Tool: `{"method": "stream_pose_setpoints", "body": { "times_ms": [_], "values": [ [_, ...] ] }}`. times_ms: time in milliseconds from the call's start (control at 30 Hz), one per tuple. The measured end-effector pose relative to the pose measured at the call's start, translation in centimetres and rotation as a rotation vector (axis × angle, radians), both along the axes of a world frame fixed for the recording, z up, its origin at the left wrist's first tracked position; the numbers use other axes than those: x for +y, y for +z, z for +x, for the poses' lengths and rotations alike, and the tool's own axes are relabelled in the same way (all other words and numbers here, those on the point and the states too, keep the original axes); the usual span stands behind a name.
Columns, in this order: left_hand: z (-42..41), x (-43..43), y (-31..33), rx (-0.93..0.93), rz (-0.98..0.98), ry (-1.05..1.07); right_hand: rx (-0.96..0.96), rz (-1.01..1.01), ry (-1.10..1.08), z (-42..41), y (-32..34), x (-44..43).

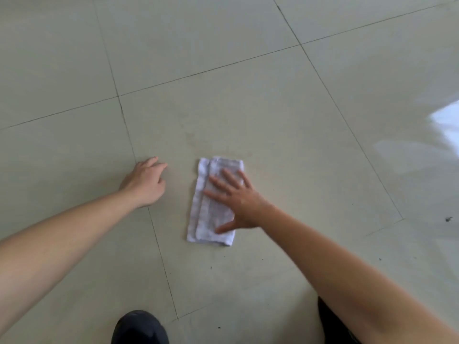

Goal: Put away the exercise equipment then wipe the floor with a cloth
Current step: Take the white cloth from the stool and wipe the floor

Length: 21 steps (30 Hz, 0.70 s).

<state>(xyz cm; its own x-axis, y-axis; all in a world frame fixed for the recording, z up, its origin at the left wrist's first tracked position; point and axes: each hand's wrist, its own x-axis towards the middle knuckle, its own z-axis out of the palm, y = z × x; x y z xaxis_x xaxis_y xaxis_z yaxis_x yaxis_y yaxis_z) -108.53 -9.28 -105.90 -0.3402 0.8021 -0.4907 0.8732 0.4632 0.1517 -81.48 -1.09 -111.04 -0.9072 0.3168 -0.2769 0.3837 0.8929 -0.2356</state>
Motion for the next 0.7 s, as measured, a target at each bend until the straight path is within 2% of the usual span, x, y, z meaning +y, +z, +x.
{"method": "stream_pose_setpoints", "body": {
  "times_ms": [67, 133, 167, 200, 267, 367, 567, 700],
  "values": [
    [0.8, -0.3, 0.0, -0.036, 0.078, 0.079, -0.008, -0.102, -0.177, -0.8, 2.2, 2.7],
    [2.0, -0.2, 0.2, -0.104, 0.113, 0.151, 0.155, -0.303, -0.537, -1.0, 4.2, 4.5],
    [2.6, -0.1, 0.3, -0.138, 0.118, 0.178, 0.265, -0.342, -0.729, -0.8, 4.7, 5.3],
    [3.3, 0.1, 0.4, -0.165, 0.121, 0.194, 0.33, -0.316, -0.893, -0.5, 4.8, 5.7],
    [4.7, 0.6, 0.3, -0.209, 0.134, 0.212, 0.233, -0.217, -1.077, -0.2, 4.7, 5.5],
    [7.0, 1.4, -0.2, -0.245, 0.152, 0.249, 0.025, -0.251, -1.08, -0.5, 4.0, 3.1],
    [11.2, 0.7, -1.7, -0.238, 0.126, 0.442, 0.032, -0.393, -1.131, -1.1, 3.6, -1.4],
    [12.2, -0.2, -2.1, -0.376, 0.243, 0.587, 0.133, -0.454, -1.206, -1.1, 3.6, -2.5]
  ]
}}
